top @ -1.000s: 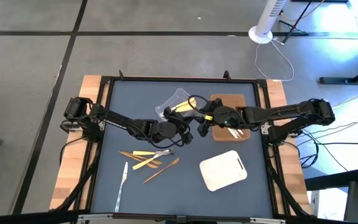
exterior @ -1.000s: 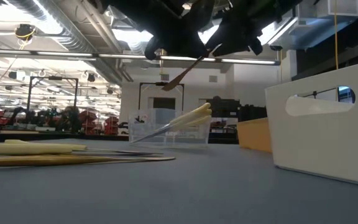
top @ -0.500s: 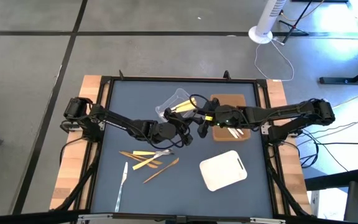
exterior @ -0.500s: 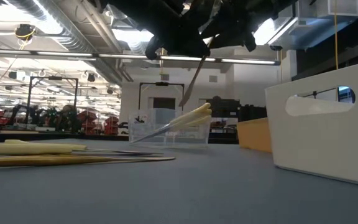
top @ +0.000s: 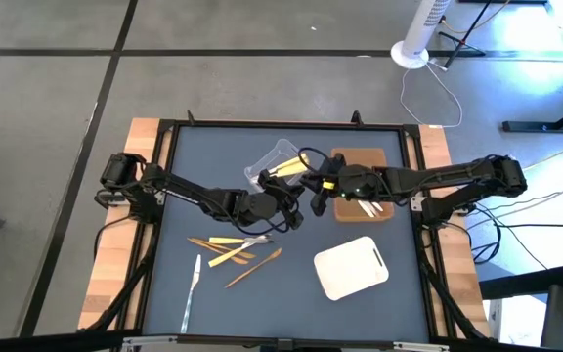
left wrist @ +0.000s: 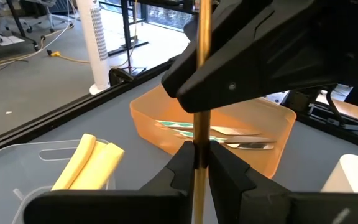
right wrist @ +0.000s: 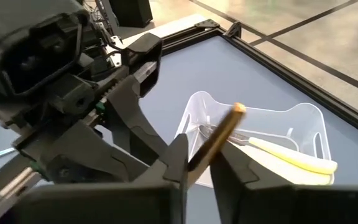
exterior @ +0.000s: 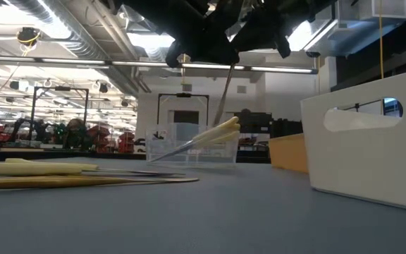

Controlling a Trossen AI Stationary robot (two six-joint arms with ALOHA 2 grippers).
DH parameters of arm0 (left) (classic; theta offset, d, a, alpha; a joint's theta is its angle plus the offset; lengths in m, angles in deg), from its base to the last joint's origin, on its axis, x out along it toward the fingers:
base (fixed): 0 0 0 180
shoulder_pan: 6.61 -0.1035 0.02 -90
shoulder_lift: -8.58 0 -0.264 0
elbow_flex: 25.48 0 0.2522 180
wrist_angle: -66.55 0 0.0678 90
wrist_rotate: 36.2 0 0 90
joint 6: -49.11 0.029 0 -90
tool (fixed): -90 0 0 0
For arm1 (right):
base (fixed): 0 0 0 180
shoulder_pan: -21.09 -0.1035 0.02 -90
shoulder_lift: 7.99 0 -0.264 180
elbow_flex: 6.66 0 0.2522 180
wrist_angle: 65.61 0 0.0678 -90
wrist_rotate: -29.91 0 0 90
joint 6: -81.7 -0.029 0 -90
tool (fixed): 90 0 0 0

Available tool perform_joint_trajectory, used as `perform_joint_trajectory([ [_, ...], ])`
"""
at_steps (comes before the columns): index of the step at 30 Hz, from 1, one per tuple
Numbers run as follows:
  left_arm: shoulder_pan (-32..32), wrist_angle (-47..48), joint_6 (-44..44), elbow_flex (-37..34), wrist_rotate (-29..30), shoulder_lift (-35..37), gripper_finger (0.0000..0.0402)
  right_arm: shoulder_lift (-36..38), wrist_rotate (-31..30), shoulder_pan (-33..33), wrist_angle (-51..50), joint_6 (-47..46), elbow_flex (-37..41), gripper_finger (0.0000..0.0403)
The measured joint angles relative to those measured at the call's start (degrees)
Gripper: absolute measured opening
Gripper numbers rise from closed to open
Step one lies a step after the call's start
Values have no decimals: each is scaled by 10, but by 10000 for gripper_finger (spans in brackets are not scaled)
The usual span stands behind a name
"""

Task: Sort silverware by color (type)
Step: Put the gold knife into the white bin

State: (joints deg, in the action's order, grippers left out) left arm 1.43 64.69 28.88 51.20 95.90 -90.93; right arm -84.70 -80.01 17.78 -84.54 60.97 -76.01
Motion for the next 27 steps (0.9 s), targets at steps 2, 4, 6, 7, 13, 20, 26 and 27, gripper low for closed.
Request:
perform_joint_trajectory([
  [2,0,0,0,0,-1,0,27,0,0,0,1,0,0,25],
  [4,0,0,1,0,-1,-1,27,0,0,0,2,0,0,12],
  [6,0,0,1,0,-1,-1,27,0,0,0,1,0,0,7],
  [7,0,0,1,0,-1,-1,27,0,0,0,1,0,0,8],
  [13,-1,0,0,0,-4,-1,27,0,0,0,0,0,0,7],
  [20,-11,-1,-2,0,-58,-1,52,17,15,0,-26,2,0,6],
  [26,-20,-1,-3,0,-97,-1,100,59,15,0,-63,-12,0,6],
  [27,-20,-1,-4,0,-97,-1,106,68,15,0,-76,-15,0,5],
])
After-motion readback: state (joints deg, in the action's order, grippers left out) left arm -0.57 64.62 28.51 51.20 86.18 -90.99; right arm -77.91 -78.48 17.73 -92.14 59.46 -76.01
